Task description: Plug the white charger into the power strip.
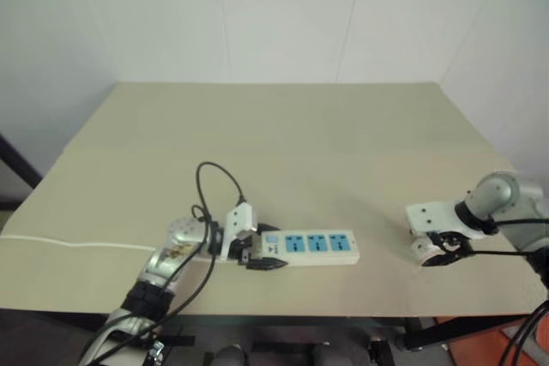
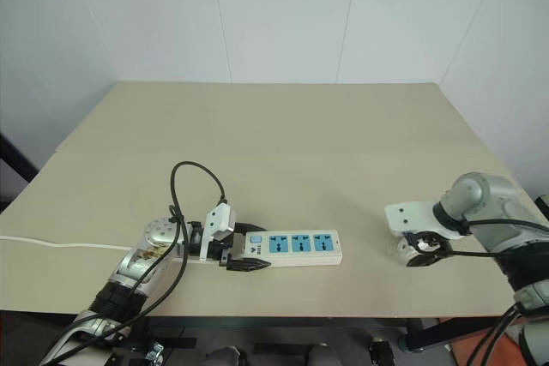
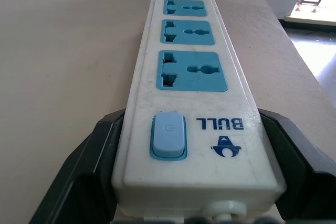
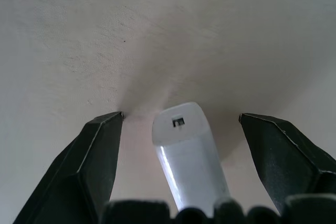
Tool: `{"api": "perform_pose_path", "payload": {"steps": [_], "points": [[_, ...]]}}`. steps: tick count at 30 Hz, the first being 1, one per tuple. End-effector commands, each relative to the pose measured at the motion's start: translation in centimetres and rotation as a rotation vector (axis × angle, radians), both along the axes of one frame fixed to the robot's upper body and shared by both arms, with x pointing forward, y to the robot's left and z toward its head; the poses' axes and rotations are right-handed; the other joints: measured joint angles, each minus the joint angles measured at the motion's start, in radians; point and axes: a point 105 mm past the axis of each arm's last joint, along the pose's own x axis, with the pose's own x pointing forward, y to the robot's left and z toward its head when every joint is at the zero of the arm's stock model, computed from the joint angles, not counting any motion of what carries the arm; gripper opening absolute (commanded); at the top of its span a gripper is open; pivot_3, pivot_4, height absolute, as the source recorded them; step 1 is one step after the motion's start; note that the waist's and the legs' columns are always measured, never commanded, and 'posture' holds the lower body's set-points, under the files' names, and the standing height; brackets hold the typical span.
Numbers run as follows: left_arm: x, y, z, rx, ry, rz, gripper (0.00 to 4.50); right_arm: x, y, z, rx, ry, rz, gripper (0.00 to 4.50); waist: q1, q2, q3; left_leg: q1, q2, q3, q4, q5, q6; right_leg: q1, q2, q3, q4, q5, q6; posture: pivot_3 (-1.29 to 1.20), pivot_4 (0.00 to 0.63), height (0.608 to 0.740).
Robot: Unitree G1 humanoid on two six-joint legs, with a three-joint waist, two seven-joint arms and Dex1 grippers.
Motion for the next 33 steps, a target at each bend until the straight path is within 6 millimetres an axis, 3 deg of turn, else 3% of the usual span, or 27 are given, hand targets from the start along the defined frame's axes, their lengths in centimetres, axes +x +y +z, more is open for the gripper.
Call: {"api": "perform_pose_path", "payload": {"steps": [1,4,10,12,16,19,23,27,30,33], "points": [[-0.2,0.0,0.1,0.007,-0.007,0.0,3.3,-0.1,0.1,0.2,-0.023,0.019,0.03,4.2,0.001,0.0,0.0,0.0,0.0,0.0,0.0,0.0,0.0,0.0,0.0,0.0,0.0,0.0,0.0,0.0,0.15,0.74],[-0.1,0.1,0.1,0.009,-0.007,0.005,3.3,-0.2,0.2,-0.1,-0.028,0.029,0.039,3.61,-0.001,0.0,0.0,0.001,0.0,0.0,0.0,0.0,0.0,0.001,0.0,0.0,0.0,0.0,0.0,0.0,0.15,0.74],[-0.1,0.2,0.1,0.011,-0.008,0.01,3.3,-0.4,0.1,-0.2,-0.036,0.043,0.054,1.61,-0.002,0.0,0.0,0.002,0.0,0.0,0.0,0.0,0.0,0.001,0.0,0.0,0.0,0.0,0.0,0.0,0.15,0.74],[0.0,0.2,0.1,0.012,-0.009,0.012,3.3,-0.3,0.1,-0.2,-0.042,0.034,0.052,1.22,-0.002,0.0,0.0,0.002,0.0,0.0,0.0,0.0,0.0,0.001,0.0,0.0,0.0,0.0,0.0,0.0,0.15,0.74],[0.0,0.2,0.0,0.018,-0.011,0.013,3.3,-0.2,0.6,0.2,-0.015,0.007,0.052,1.22,-0.002,0.0,0.0,0.002,0.0,0.0,0.0,0.0,0.0,0.002,0.0,0.0,0.0,0.0,0.0,0.0,0.15,0.74],[0.2,0.2,0.1,0.022,-0.015,0.011,3.3,0.7,2.0,1.8,0.071,-0.073,0.047,1.22,-0.003,0.0,0.0,0.002,0.0,0.0,0.0,0.0,0.0,0.001,0.0,0.0,0.001,0.0,0.0,0.0,0.15,0.74],[0.5,0.5,0.3,0.029,-0.02,0.003,3.3,2.6,7.7,7.7,0.496,-0.194,-0.003,1.22,-0.015,0.0,0.0,0.002,0.0,0.0,0.0,0.0,0.0,0.001,0.0,0.001,0.002,0.0,-0.001,0.0,0.15,0.74],[0.9,0.7,0.3,0.036,-0.021,-0.005,3.3,2.1,11.8,12.2,0.885,-0.172,-0.025,1.22,-0.012,-0.001,0.0,0.001,0.0,-0.002,0.0,0.0,0.0,0.001,0.001,0.0,0.003,0.002,-0.004,0.0,0.15,0.74],[1.0,0.8,0.3,0.033,-0.018,-0.013,3.3,1.2,13.5,13.8,1.086,-0.107,-0.06,1.22,-0.006,-0.001,0.0,0.0,0.0,-0.003,0.0,0.0,0.0,0.001,0.0,-0.001,0.001,0.004,-0.007,0.0,0.15,0.74],[1.2,0.9,0.4,0.03,-0.017,-0.022,3.3,0.2,15.6,13.6,1.323,-0.002,-0.087,1.22,-0.004,-0.002,0.0,-0.001,0.0,-0.003,0.0,0.0,0.0,0.0,0.0,-0.001,0.002,0.004,-0.008,0.0,0.15,0.74]]}}
